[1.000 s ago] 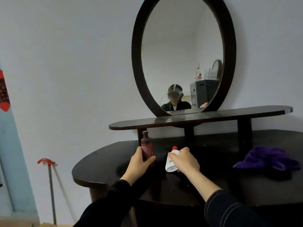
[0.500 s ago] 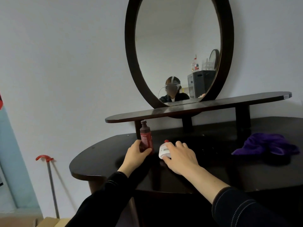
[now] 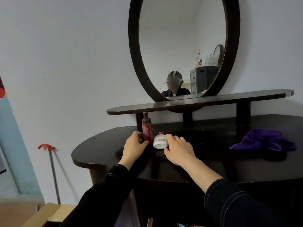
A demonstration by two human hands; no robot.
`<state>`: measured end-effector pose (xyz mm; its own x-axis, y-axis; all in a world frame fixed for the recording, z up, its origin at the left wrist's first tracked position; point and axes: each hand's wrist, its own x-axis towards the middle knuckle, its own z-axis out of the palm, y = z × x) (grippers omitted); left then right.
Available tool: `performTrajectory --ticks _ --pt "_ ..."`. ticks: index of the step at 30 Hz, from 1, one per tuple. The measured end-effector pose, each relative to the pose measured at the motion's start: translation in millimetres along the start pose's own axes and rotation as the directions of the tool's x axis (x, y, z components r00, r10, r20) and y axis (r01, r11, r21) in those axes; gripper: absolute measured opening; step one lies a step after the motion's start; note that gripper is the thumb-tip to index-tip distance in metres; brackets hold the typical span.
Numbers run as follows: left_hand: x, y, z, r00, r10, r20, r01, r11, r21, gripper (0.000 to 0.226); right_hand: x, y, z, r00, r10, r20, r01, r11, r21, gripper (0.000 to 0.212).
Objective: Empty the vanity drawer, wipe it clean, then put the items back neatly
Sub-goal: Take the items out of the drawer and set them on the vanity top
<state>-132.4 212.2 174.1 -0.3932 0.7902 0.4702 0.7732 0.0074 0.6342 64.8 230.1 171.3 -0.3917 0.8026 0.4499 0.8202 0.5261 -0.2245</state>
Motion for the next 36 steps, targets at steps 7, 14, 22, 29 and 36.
performTrajectory --ticks 7,14,22,29,36 --pt "-73.0 27.8 -26.8 1.0 -0.027 -0.017 0.025 0.997 -0.079 0.047 -53.4 8.9 -36.5 0.996 0.025 0.085 -0.036 0.99 0.136 0.043" --pt "-243.9 35.6 -4.3 0.777 0.613 -0.142 -0.618 0.786 0.011 0.015 -187.3 35.6 -45.4 0.918 -0.147 -0.369 0.237 0.948 0.211 0.015" --pt "-320.2 -4.4 101.6 0.855 0.096 0.51 -0.053 0.994 -0.097 0.014 -298.8 119.2 70.2 0.972 0.144 0.187 -0.196 0.933 0.301 0.013" --pt "-336.6 -37.9 162.3 0.756 -0.016 0.654 0.006 1.0 0.018 0.015 -311.6 157.2 120.9 0.834 0.447 0.324 -0.546 0.753 0.367 0.015" --pt "-332.0 -48.9 171.1 0.755 -0.007 0.655 -0.016 0.999 0.029 0.015 -309.2 168.7 123.6 0.783 0.525 0.334 -0.562 0.827 0.016 0.035"
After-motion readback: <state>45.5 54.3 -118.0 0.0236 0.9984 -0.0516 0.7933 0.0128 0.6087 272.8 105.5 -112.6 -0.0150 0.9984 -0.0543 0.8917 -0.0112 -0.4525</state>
